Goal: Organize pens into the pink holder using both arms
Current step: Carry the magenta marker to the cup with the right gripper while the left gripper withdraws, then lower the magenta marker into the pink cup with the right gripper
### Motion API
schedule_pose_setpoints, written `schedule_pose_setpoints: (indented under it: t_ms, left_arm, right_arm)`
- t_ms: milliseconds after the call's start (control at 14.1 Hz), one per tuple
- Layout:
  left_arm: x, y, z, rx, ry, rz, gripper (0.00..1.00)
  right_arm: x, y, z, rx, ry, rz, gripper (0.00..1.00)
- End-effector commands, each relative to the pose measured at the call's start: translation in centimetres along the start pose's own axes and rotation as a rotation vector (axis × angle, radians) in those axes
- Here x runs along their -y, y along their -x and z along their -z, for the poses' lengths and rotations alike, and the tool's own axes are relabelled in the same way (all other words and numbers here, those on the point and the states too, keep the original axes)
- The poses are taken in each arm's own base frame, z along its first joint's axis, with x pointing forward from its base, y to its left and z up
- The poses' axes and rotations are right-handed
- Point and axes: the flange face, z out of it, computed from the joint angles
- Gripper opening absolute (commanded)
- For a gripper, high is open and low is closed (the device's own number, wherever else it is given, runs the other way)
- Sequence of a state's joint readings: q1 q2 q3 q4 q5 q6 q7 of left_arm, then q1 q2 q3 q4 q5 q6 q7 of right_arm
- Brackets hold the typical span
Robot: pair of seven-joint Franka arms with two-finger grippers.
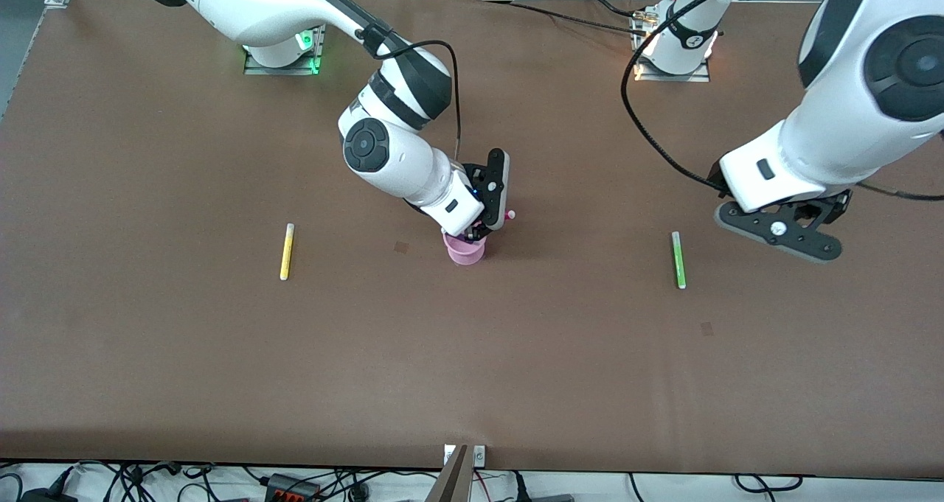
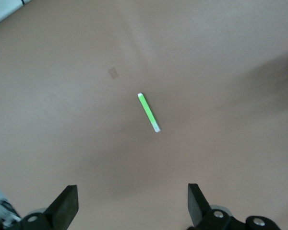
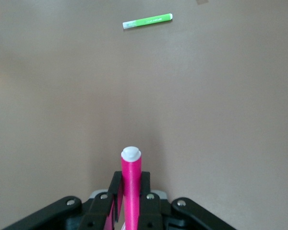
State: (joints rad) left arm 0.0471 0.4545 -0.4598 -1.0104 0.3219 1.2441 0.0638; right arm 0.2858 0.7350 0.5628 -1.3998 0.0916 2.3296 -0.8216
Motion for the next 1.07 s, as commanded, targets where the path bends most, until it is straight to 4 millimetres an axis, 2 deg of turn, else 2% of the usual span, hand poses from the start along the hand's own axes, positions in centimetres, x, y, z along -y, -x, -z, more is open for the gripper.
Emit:
schedule_pose_setpoints:
  t_ms: [0, 142, 285, 356, 427, 640, 996]
  left_arm:
    - [3.7, 4.4, -0.2, -0.072, 0.091, 0.148, 1.00]
    - [5.2, 7.2, -1.5, -0.145, 0.123, 0.205, 1.00]
    - [5.3, 9.5, -2.3, -0.212, 0.102, 0.233, 1.00]
    - [5.5, 10.1, -2.8, -0.235, 0.094, 0.241, 1.00]
    - [6.3, 10.4, -3.3, -0.233, 0.096, 0.254, 1.00]
    - [7.0, 11.1, -4.5, -0.211, 0.108, 0.276, 1.00]
    - [6.6, 10.8, -4.3, -0.205, 0.108, 0.269, 1.00]
  right_arm:
    - [-0.2, 0.7, -1.6, 0.001, -0.005, 0.009, 0.00]
    - [-0.2, 0.9, -2.6, -0.005, -0.005, 0.003, 0.00]
    - [-0.1, 0.9, -3.0, -0.003, -0.011, 0.002, 0.00]
    - [-0.2, 1.2, -3.3, 0.001, -0.013, -0.001, 0.00]
    - [-0.1, 1.4, -3.5, 0.006, -0.017, -0.002, 0.00]
    - [-0.2, 1.5, -3.5, 0.008, -0.015, -0.002, 0.00]
    - [-0.8, 2.0, -3.5, 0.039, 0.016, 0.028, 0.00]
